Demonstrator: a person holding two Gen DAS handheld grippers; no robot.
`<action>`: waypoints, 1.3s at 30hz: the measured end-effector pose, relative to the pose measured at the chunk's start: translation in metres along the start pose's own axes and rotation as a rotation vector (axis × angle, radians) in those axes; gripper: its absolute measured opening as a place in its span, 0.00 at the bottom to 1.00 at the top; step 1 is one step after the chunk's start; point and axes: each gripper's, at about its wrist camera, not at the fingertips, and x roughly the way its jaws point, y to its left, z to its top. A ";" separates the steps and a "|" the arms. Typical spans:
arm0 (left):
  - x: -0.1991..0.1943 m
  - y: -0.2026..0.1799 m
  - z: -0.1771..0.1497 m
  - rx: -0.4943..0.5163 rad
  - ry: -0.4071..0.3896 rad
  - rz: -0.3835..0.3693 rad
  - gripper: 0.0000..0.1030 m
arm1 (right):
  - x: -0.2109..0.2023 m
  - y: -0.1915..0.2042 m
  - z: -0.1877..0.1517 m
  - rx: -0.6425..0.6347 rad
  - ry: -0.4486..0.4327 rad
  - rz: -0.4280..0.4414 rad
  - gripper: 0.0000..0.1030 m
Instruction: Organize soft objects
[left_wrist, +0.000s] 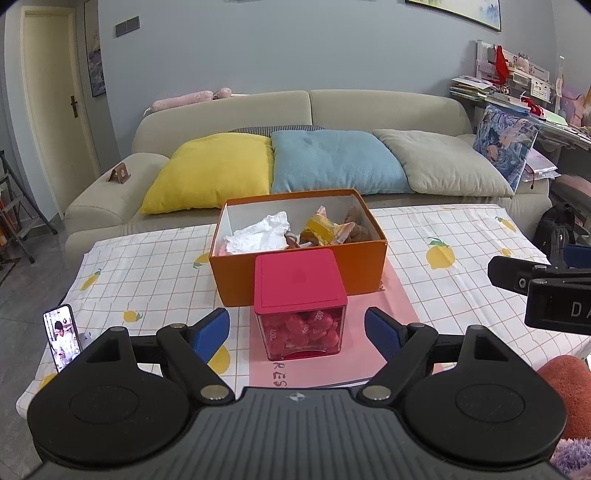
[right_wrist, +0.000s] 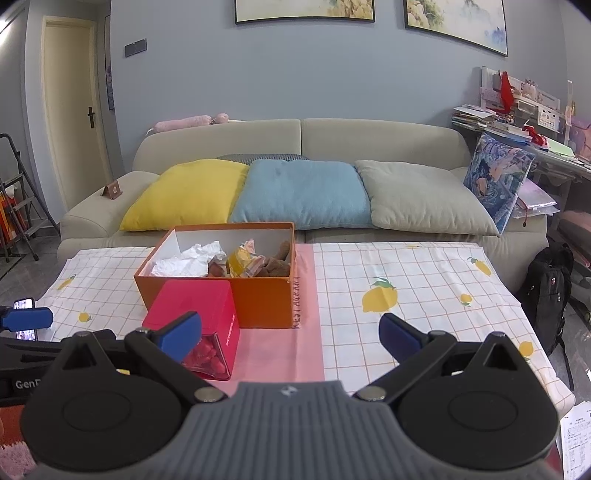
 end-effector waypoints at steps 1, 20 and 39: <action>-0.001 0.000 0.000 0.001 -0.006 0.001 0.94 | 0.000 0.000 0.000 0.000 0.000 0.000 0.97; -0.006 0.000 0.007 0.008 -0.066 0.014 0.94 | 0.001 0.000 0.002 -0.008 -0.006 -0.001 0.97; -0.012 -0.004 0.007 0.019 -0.100 0.012 0.94 | 0.001 0.000 0.004 -0.003 -0.005 -0.002 0.97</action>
